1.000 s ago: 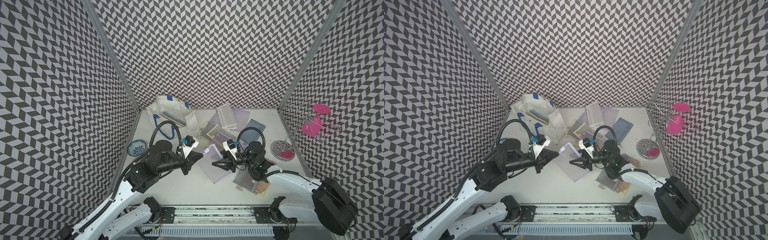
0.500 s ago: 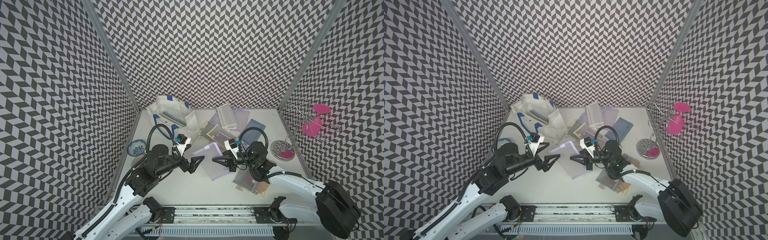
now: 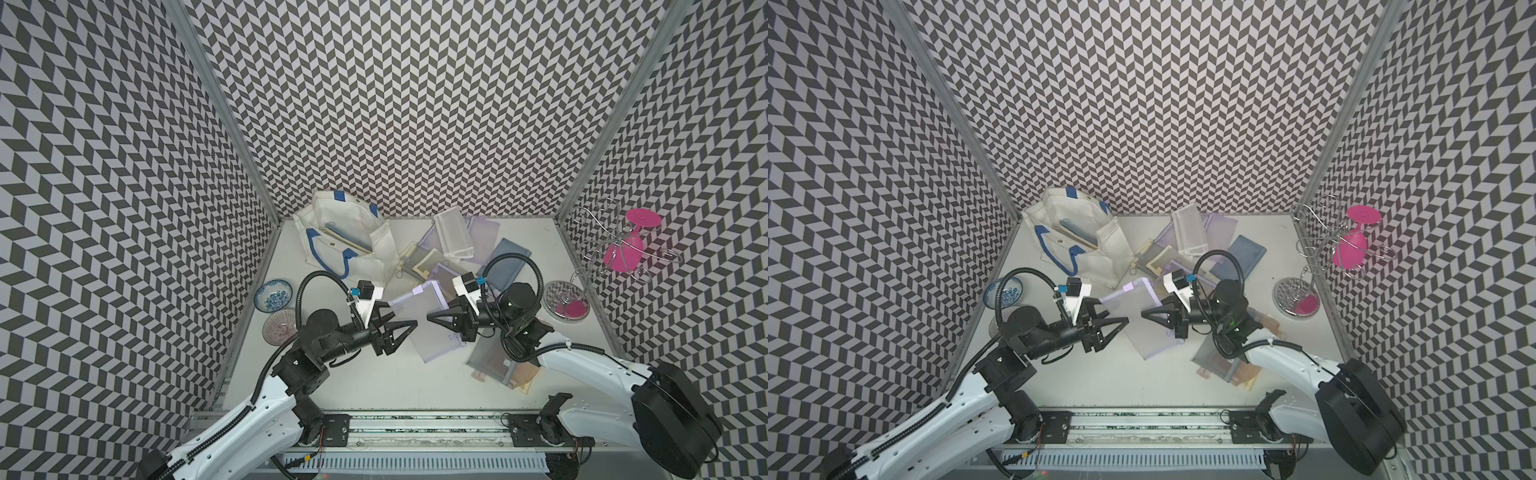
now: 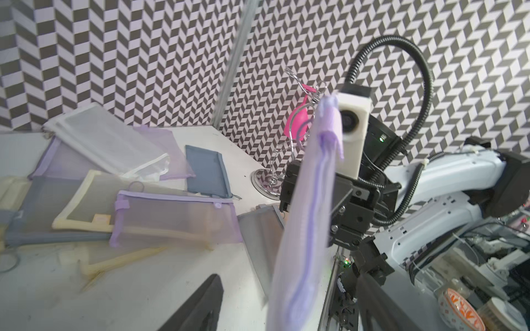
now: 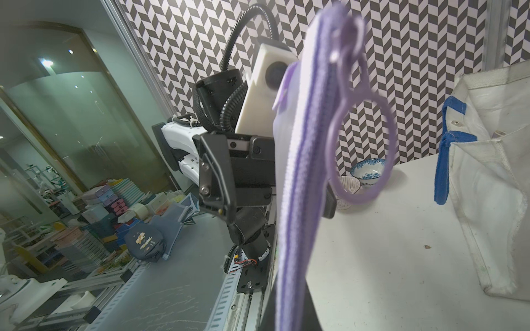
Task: Put the pencil pouch into the canvas bag
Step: Pick up the pencil pouch from the center of the board.
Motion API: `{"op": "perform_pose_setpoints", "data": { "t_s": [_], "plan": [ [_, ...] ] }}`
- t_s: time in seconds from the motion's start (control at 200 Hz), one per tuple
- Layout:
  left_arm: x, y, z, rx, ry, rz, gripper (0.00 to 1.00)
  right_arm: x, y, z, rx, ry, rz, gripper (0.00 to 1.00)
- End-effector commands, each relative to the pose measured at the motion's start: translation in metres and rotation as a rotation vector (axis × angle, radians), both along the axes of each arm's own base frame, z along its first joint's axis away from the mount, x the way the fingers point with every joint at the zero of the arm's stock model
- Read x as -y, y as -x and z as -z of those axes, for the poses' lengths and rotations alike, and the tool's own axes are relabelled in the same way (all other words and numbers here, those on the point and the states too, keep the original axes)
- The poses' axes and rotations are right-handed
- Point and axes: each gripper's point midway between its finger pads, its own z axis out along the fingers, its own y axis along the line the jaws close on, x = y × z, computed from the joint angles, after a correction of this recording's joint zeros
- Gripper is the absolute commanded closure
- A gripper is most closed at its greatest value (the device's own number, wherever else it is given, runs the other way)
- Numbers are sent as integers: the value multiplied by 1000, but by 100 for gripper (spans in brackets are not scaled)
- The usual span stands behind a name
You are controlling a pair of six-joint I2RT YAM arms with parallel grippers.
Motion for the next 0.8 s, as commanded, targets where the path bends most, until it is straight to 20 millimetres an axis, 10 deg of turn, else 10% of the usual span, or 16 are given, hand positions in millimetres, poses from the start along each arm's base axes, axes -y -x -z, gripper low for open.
{"op": "perform_pose_setpoints", "data": {
  "t_s": [0.0, 0.13, 0.235, 0.406, 0.636, 0.796],
  "plan": [
    [13, 7, -23, 42, 117, 37, 31, 3, 3, -9, 22, -33, -19, 100],
    [18, 14, -26, 57, 165, 54, 55, 4, 1, -10, 7, -39, -18, 100],
    [17, 13, -25, 51, 170, 41, 100, 7, 3, -13, 0, -53, -29, 100],
    [7, 9, -23, 43, 156, -16, 100, 10, -2, -14, -13, -61, -8, 94],
    [1, -16, -6, -9, -8, -153, 100, 15, -14, -11, -62, -66, 32, 24],
    [-19, -40, 3, -56, -93, -275, 100, 23, -19, -12, -73, -84, 65, 7]
  ]
}}
